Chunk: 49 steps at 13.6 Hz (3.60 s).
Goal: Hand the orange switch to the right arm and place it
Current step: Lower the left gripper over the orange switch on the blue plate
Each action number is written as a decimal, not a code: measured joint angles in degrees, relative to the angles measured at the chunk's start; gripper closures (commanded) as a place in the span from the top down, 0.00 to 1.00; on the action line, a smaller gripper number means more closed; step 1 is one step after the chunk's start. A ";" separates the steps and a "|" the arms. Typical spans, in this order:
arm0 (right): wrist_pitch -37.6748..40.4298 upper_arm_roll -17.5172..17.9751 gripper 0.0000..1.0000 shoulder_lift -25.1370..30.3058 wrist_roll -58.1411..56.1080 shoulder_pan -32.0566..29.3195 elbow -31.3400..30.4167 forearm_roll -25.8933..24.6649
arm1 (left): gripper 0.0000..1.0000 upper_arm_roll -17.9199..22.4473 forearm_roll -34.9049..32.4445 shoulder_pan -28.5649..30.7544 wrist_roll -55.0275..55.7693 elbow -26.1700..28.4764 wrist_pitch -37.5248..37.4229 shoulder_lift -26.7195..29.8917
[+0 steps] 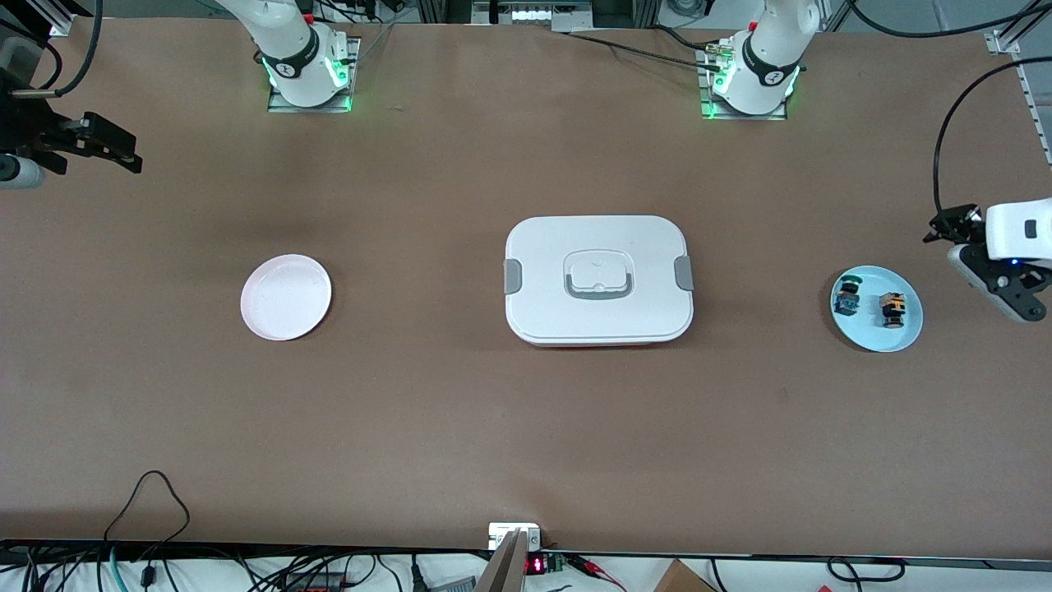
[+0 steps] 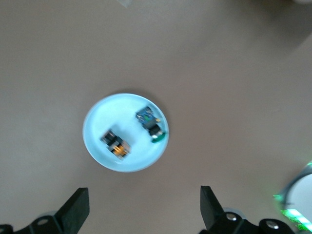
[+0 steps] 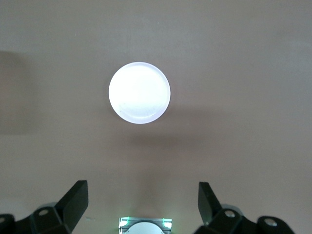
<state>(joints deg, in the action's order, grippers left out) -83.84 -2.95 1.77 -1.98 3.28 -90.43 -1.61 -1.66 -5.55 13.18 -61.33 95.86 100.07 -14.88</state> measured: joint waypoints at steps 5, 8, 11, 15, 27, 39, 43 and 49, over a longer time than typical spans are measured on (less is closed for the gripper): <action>-0.22 -0.26 1.00 0.01 0.17 -0.12 1.30 0.00 | 1.00 0.02 -0.03 1.63 -24.99 0.31 13.23 -6.69; -0.29 -0.30 1.00 -0.01 0.21 -0.12 1.55 0.00 | 1.00 0.01 -0.03 1.93 -33.88 0.32 16.65 -9.57; -0.29 -0.30 1.00 0.00 0.21 -0.12 1.90 0.00 | 1.00 0.03 0.05 3.69 -40.93 0.32 19.93 -13.04; -0.29 -0.30 1.00 -0.10 0.22 -0.13 1.92 0.00 | 1.00 -0.02 2.07 5.96 -47.62 0.34 23.14 -17.51; -0.29 -0.33 1.00 -0.29 0.27 -0.16 1.96 0.00 | 1.00 -3.63 6.03 13.18 -54.75 2.80 25.07 -22.37; -0.29 -0.33 1.00 -0.35 0.28 -0.16 1.96 0.00 | 1.00 -5.26 6.03 17.15 -55.32 6.59 25.15 -20.04; -0.29 -0.33 1.00 -0.35 0.28 -0.16 1.96 0.00 | 1.00 -5.41 6.03 17.22 -55.34 8.12 27.17 -19.91; -0.29 -0.33 1.00 -0.36 0.28 -0.16 1.96 0.00 | 0.89 -5.54 6.04 17.22 -56.35 10.51 31.64 -19.91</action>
<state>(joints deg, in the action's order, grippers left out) -84.13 -3.29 1.41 -1.70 3.12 -88.47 -1.61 -7.20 0.48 30.40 -117.69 106.37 131.71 -34.79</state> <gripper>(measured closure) 0.000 0.004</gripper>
